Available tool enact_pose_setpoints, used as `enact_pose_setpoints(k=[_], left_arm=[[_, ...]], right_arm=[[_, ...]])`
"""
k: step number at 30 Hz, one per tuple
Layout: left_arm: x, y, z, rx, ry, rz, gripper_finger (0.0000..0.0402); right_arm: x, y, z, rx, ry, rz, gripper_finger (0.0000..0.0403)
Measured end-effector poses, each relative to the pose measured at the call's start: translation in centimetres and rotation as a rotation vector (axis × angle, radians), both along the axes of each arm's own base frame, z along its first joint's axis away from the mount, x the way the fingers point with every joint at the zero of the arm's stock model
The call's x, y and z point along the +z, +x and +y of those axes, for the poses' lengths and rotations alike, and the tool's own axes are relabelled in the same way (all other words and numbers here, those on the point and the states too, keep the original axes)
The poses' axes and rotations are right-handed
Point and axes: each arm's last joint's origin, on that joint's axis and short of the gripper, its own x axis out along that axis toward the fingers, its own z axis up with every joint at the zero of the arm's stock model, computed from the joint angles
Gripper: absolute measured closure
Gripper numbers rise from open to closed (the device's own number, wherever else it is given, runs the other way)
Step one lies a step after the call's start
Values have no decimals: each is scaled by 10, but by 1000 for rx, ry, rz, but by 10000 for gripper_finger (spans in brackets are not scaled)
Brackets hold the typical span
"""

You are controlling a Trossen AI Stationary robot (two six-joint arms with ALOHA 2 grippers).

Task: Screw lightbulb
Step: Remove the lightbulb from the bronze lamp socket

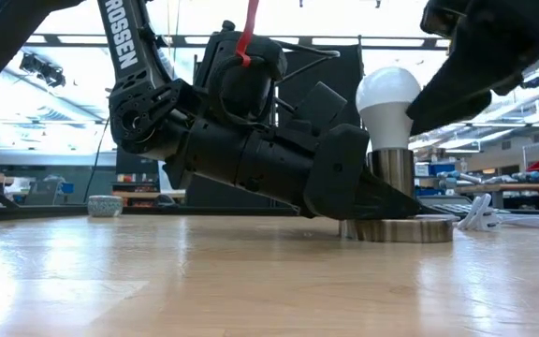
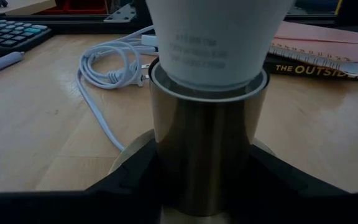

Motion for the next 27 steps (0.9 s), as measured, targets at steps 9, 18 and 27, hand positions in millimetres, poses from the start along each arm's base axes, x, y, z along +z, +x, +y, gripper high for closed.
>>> enact_pose_setpoints(k=[9,18,27], left_arm=[[0,0,0,3,-2,-2,213],[0,0,0,3,0,0,213],[0,0,0,3,0,-3,213]], right_arm=[[2,6,-3,9,-14,-31,30],[-9,-5,-10,-82,-55,96,30],[-10,-6,-8,-104,28,95,30]])
